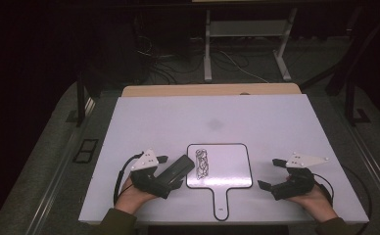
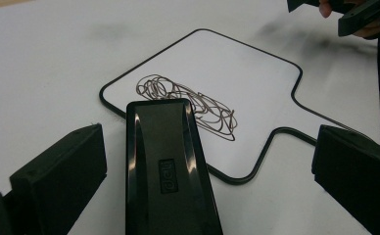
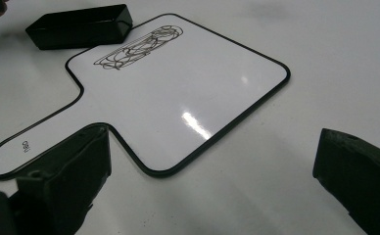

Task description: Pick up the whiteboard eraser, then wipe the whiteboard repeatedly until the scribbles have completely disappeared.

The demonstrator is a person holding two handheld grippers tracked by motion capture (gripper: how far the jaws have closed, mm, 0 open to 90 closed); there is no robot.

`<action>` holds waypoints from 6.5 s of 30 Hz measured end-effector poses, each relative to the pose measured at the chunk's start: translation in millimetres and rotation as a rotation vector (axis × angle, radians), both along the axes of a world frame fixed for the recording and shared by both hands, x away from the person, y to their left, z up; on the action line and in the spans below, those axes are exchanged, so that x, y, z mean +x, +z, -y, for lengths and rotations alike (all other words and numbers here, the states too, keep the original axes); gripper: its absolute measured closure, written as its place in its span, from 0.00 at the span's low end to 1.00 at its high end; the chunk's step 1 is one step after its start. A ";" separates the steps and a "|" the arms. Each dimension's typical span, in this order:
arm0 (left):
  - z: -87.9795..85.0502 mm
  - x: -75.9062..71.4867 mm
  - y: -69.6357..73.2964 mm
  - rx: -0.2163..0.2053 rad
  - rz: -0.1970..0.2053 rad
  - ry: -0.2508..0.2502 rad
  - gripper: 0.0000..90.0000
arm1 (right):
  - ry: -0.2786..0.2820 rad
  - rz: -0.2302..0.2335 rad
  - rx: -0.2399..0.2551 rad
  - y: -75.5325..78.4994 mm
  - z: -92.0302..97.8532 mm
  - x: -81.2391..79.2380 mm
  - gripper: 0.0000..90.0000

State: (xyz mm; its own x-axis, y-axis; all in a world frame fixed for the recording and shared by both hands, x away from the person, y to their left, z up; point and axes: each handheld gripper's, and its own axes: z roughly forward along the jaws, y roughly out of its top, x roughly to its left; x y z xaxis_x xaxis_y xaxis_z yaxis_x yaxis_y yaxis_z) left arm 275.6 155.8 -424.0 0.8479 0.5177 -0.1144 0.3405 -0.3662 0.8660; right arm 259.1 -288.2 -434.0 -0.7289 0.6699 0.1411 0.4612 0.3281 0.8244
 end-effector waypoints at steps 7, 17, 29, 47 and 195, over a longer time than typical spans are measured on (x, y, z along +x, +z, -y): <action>0.6 -0.5 2.9 0.003 0.002 0.000 0.00 | -0.004 0.005 0.013 0.6 2.8 -0.2 0.00; -0.7 2.5 6.1 0.024 0.011 0.005 0.00 | 0.004 0.015 0.023 2.0 0.0 -1.8 0.00; -3.4 19.0 12.7 0.035 0.013 0.015 0.00 | 0.002 0.012 0.023 1.2 0.4 -0.9 0.00; 3.5 36.2 9.9 0.122 -0.022 0.017 0.00 | 0.013 -0.001 0.009 -2.0 -3.1 0.1 0.00; 38.3 53.7 36.3 0.314 -0.109 -0.019 0.44 | 0.034 -0.029 -0.024 -8.1 -3.9 4.9 0.00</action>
State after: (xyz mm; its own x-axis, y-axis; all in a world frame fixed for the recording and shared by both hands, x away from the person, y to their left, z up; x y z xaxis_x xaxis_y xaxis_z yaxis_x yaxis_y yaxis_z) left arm 329.3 117.5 -387.7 0.8494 0.5260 -0.0425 0.4152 -0.6165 0.6690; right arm 264.0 -284.3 -442.1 -0.7474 0.6481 0.1465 0.4729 0.3640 0.8024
